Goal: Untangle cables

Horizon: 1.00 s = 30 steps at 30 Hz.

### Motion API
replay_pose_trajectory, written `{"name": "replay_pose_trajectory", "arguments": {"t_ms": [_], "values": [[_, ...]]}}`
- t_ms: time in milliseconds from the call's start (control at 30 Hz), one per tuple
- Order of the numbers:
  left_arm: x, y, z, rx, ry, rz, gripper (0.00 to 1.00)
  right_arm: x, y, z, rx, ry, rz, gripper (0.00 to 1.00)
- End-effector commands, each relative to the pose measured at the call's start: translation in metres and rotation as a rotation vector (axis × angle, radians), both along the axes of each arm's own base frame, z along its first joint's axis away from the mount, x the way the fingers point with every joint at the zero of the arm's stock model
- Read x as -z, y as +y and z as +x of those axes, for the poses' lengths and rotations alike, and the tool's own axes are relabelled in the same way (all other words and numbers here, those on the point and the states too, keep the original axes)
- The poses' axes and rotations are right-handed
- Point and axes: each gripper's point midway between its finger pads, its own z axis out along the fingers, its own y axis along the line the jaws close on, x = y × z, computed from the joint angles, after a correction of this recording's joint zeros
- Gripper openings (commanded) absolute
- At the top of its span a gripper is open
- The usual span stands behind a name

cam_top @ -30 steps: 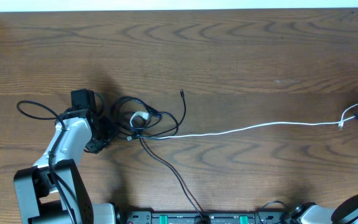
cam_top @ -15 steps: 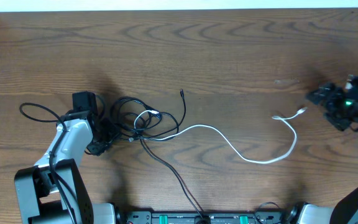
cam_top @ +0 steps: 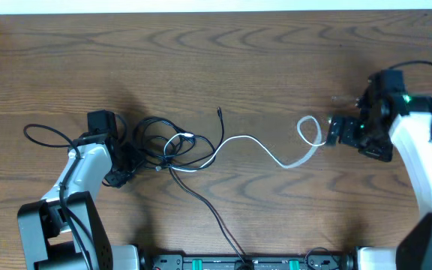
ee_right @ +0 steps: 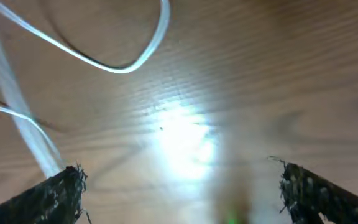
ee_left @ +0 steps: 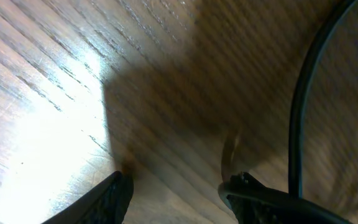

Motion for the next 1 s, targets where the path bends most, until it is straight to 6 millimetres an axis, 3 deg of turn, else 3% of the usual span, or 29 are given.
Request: {"name": "replay_pose_trajectory", "arguments": {"t_ms": [0, 200, 333, 467, 567, 700, 833, 967], "values": [[0.005, 0.001, -0.007, -0.005, 0.027, 0.0, 0.55, -0.021, 0.002, 0.023, -0.07, -0.02, -0.056, 0.99], [0.005, 0.001, -0.007, -0.005, 0.027, 0.001, 0.55, -0.038, 0.064, 0.039, -0.175, -0.083, 0.142, 0.99], [0.005, 0.001, -0.007, -0.006, 0.027, 0.001, 0.55, -0.053, 0.124, 0.049, -0.277, -0.164, 0.36, 0.99], [0.005, 0.001, -0.008, -0.006, 0.031, 0.0, 0.55, -0.066, 0.17, 0.041, -0.309, -0.157, 0.536, 0.98], [0.005, 0.001, -0.007, -0.007, 0.03, 0.0, 0.55, -0.067, 0.188, 0.041, -0.259, -0.143, 0.557, 0.71], [0.005, 0.001, -0.007, -0.018, 0.031, -0.001, 0.55, -0.061, 0.207, 0.038, -0.17, -0.118, 0.524, 0.53], [0.005, 0.001, -0.007, -0.018, 0.031, -0.001, 0.55, -0.052, 0.222, 0.038, -0.088, -0.127, 0.44, 0.41], [0.005, 0.001, -0.008, -0.018, 0.032, -0.001, 0.55, -0.035, 0.23, 0.039, 0.022, -0.147, 0.319, 0.42]]}}
